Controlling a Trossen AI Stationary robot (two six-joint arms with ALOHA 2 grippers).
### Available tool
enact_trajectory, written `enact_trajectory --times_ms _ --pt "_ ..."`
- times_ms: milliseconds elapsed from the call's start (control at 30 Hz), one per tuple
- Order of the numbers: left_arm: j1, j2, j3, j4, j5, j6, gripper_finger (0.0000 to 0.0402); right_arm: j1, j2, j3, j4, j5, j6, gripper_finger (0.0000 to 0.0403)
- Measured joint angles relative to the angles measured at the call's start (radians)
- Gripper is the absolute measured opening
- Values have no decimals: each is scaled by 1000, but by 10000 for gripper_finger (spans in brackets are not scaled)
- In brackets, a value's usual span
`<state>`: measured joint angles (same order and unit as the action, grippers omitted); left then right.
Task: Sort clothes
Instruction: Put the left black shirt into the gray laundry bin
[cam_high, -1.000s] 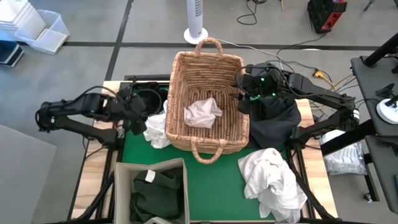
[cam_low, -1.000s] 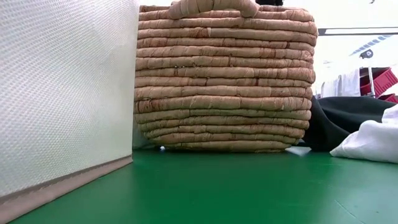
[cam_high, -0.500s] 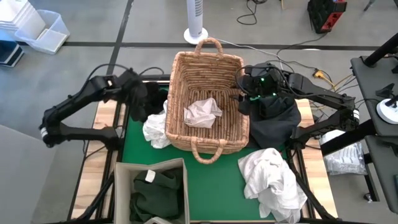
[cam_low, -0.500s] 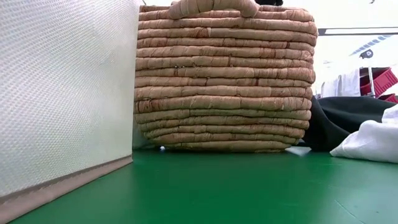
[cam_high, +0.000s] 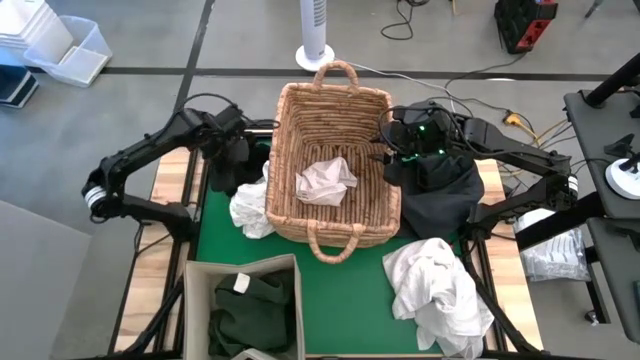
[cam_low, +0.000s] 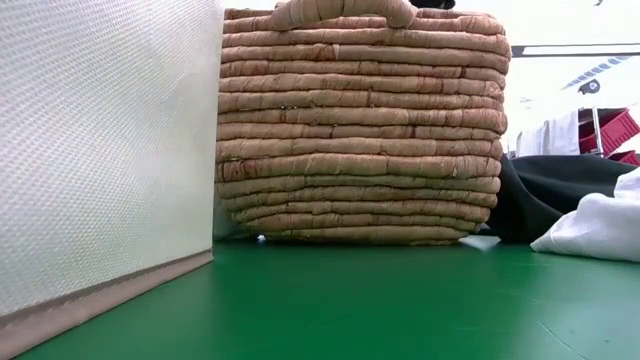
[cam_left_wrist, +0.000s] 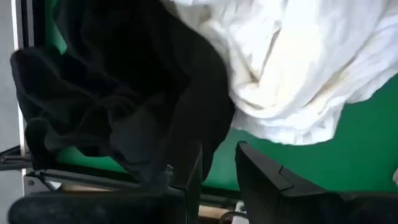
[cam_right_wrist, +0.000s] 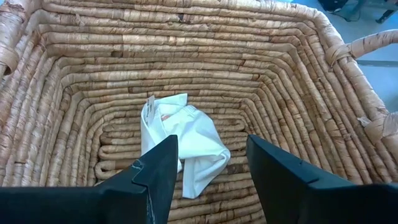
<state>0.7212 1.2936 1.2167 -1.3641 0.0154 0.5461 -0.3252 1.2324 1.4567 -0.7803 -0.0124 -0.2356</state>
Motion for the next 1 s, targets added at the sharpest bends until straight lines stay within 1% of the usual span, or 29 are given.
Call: enact_trajectory --times_ms 100,233,500,800,900,1000 --pt "6 15 0 -12 -12 12 78 0 0 0 0 -2 0 178" --pt "15 31 0 -8 -107 17 78 0 0 0 0 -24 8 180" --pt "37 31 0 9 -109 19 78 1 0 0 -7 -26 17 189" --pt "40 31 -16 0 -112 77 78 1 0 0 -8 -26 27 192" --pt "40 30 -48 10 -112 77 80 1 0 0 -8 -26 26 191" --pt "41 30 -99 26 -151 76 93 1 0 0 -8 -26 26 189"
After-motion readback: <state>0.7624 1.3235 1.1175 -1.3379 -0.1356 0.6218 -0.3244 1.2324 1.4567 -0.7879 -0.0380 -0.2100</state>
